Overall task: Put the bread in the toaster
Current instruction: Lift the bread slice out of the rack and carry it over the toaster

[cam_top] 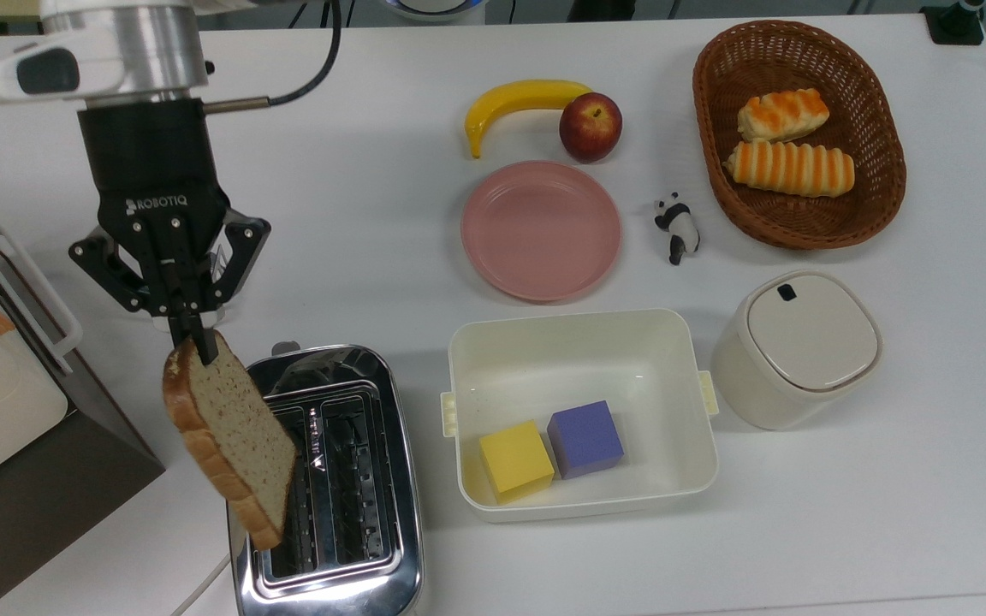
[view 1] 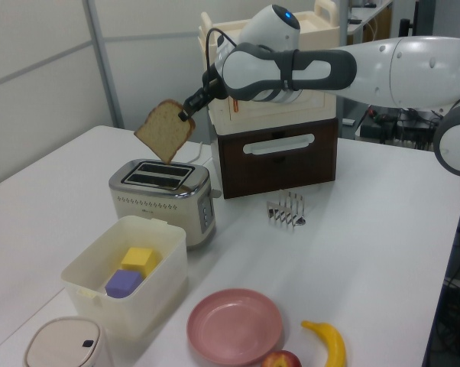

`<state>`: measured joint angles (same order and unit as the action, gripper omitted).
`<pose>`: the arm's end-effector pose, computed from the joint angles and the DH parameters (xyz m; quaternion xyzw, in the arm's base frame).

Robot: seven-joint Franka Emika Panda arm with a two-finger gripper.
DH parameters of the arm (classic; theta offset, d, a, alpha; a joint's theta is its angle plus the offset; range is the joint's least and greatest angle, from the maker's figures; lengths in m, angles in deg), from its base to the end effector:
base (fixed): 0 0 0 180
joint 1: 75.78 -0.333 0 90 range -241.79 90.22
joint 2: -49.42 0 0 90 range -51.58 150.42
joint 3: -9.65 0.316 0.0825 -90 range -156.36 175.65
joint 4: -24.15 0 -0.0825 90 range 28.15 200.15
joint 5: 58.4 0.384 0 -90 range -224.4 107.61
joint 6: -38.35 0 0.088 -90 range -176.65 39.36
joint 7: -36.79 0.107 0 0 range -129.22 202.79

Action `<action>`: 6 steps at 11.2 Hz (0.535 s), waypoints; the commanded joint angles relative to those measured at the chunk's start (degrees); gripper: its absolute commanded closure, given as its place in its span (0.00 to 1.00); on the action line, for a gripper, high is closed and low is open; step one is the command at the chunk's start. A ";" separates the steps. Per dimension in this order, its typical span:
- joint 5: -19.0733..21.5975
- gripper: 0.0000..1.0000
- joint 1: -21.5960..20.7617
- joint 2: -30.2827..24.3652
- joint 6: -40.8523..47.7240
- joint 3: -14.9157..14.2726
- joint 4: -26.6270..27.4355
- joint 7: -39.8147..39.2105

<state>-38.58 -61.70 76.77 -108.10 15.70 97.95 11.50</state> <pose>0.7373 -0.1294 0.5701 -0.9106 -0.0269 -0.4097 0.0474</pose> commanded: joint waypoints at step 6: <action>-1.10 1.00 0.15 -1.08 -1.56 -0.70 5.39 -6.09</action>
<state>-39.12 -61.51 77.16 -108.14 15.33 100.67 6.71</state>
